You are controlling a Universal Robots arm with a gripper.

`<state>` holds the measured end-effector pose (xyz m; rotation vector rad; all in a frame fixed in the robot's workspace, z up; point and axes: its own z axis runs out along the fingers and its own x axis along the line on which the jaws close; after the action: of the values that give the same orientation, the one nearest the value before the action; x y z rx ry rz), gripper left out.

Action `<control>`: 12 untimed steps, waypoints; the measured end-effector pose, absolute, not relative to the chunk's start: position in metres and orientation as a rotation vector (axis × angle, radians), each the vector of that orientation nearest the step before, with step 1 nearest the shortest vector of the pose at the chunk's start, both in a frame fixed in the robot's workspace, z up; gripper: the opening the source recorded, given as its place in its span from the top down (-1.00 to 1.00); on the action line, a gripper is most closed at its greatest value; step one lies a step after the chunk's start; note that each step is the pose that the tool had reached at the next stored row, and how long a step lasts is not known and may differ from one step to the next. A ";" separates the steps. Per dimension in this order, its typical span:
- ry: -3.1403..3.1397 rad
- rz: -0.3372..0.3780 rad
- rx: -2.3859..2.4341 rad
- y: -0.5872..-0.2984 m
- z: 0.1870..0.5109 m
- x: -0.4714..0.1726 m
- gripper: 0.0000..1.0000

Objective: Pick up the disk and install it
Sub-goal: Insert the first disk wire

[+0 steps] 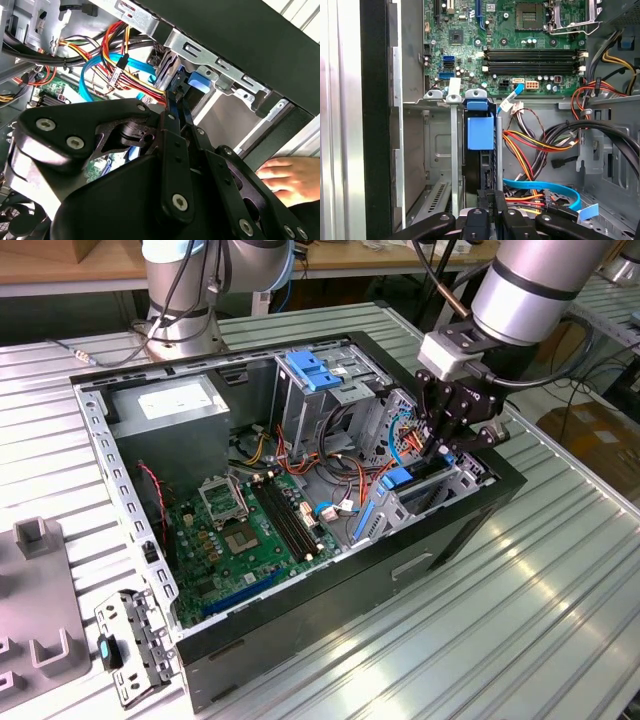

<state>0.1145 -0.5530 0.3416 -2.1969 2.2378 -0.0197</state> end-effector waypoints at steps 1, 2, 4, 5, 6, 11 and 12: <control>2.238 -0.020 -2.197 -0.553 0.342 0.114 0.67; 2.238 -0.019 -2.197 -0.553 0.341 0.114 0.67; 2.238 -0.019 -2.197 -0.553 0.341 0.114 0.67; 2.238 -0.019 -2.196 -0.553 0.341 0.114 0.67; 2.237 -0.019 -2.197 -0.553 0.341 0.114 0.64; 2.238 -0.020 -2.197 -0.553 0.348 0.114 0.51; 2.238 -0.020 -2.197 -0.553 0.348 0.114 0.51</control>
<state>0.1145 -0.5529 0.3484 -2.1968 2.2378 -0.0198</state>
